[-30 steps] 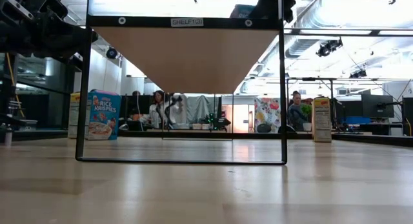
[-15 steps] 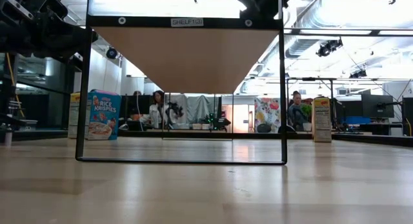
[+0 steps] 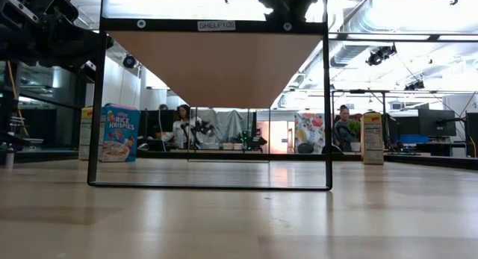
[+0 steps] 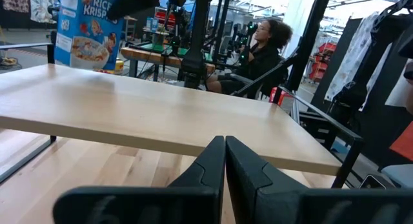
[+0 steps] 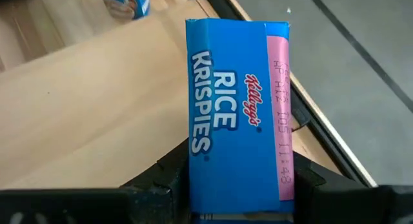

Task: Stack cereal on shelf
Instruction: Put the right blue cereal box on the shelf

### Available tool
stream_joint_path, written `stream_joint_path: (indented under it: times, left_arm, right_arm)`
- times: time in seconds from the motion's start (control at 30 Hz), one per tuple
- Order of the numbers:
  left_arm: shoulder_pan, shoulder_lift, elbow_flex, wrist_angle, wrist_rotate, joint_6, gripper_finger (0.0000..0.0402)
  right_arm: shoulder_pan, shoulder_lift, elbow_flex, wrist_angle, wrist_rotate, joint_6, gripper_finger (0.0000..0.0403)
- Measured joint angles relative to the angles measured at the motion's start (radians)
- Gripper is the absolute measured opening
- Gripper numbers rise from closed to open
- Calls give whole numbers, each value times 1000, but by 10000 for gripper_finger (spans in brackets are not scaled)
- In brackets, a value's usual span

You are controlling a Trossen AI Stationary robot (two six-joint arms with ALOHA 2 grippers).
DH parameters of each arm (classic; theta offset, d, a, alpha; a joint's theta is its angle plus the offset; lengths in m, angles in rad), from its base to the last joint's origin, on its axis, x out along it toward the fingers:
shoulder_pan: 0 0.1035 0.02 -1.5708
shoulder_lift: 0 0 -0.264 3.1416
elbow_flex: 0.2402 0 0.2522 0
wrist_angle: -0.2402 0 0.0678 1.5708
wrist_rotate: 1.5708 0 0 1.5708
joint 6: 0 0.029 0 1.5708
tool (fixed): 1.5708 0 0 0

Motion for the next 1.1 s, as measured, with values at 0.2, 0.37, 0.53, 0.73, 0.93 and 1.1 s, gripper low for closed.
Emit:
stream_joint_path:
  times: [0.2, 0.37, 0.53, 0.73, 0.93, 1.1]
  left_arm:
    - [0, 0, 0, 0, 0, 0, 5]
    - [0, 0, 0, 0, 0, 0, 5]
    - [0, 0, 0, 0, 0, 0, 5]
    - [0, 0, 0, 0, 0, 0, 5]
    - [0, 0, 0, 0, 0, 0, 5]
    - [0, 0, 0, 0, 0, 0, 5]
  right_arm:
    - [-10, 13, 0, 4, -1, -6, 149]
    - [-15, 12, 0, 1, -30, -6, 149]
    - [-30, 18, 0, 1, -79, 18, 149]
    - [-43, 23, 0, 18, -79, 20, 162]
    - [-42, 23, 0, 33, -80, 19, 203]
    - [-42, 23, 0, 36, -84, 18, 228]
